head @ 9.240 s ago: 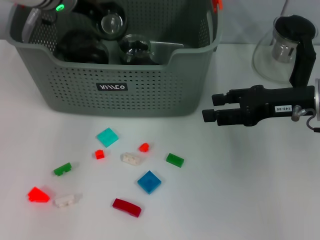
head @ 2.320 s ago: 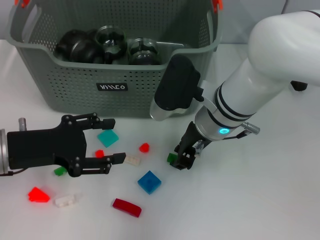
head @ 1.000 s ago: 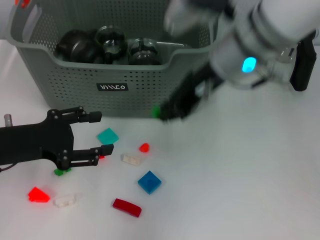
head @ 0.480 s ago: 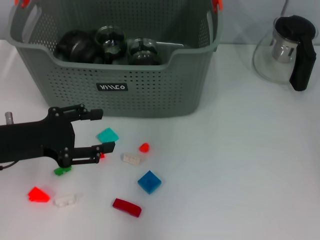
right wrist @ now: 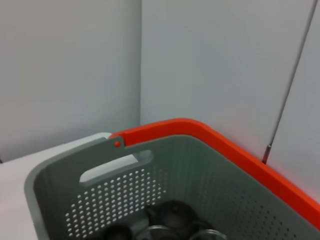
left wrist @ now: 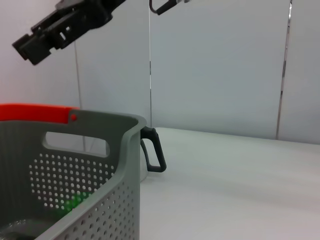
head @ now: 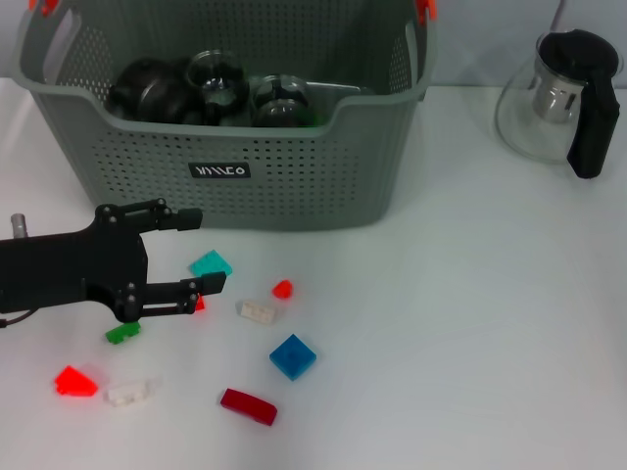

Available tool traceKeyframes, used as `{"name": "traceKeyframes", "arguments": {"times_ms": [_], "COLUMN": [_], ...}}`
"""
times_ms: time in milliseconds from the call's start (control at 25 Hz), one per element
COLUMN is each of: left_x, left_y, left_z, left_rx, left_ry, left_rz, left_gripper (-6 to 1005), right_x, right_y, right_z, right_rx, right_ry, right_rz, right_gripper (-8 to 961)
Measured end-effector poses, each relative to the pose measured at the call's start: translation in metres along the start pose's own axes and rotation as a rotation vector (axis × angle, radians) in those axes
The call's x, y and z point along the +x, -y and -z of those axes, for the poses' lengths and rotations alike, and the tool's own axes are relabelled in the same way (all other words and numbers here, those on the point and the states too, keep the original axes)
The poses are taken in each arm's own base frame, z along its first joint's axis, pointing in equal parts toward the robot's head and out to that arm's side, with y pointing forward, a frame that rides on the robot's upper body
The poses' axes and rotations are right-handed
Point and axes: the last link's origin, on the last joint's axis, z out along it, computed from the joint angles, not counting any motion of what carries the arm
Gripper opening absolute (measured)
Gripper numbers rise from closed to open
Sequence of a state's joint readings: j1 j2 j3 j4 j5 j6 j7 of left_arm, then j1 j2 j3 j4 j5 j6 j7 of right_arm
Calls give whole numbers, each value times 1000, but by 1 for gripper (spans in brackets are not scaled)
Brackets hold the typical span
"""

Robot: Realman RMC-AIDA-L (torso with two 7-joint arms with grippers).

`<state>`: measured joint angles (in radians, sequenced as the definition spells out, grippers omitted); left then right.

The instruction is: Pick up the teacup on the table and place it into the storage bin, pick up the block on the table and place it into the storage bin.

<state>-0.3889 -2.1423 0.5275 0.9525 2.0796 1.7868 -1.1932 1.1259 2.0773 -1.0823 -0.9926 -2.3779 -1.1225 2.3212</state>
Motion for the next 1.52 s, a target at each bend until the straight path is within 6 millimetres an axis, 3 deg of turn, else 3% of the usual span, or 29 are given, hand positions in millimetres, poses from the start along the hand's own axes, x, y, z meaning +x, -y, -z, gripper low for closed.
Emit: {"name": "traceKeyframes", "arguments": {"times_ms": [240, 520, 640, 880, 920, 960, 1240, 1520], "left_x": [0, 0, 0, -2, -2, -2, -3, -3], "left_y": [1, 4, 5, 3, 3, 3, 2, 2], "left_z": [1, 7, 8, 11, 11, 11, 12, 12], "left_rx": [8, 31, 37, 41, 42, 41, 41, 43], "left_ry": [0, -4, -5, -9, -10, -10, -9, -8], "left_rz": [0, 6, 8, 15, 16, 17, 21, 20], "left_gripper": [784, 784, 784, 785, 785, 785, 784, 784], "right_x": [-6, -7, 6, 52, 67, 67, 110, 132], "right_y": [-2, -9, -18, -43, -48, -48, -66, -71], "right_z": [0, 30, 42, 56, 57, 57, 41, -2], "right_rx": [19, -29, -77, -250, -282, -282, -340, -323], "right_ry": [17, 54, 23, -77, -121, -121, -268, -378], "right_rz": [37, 56, 76, 69, 69, 69, 87, 74], "right_gripper": [535, 651, 669, 671, 671, 671, 670, 670]}}
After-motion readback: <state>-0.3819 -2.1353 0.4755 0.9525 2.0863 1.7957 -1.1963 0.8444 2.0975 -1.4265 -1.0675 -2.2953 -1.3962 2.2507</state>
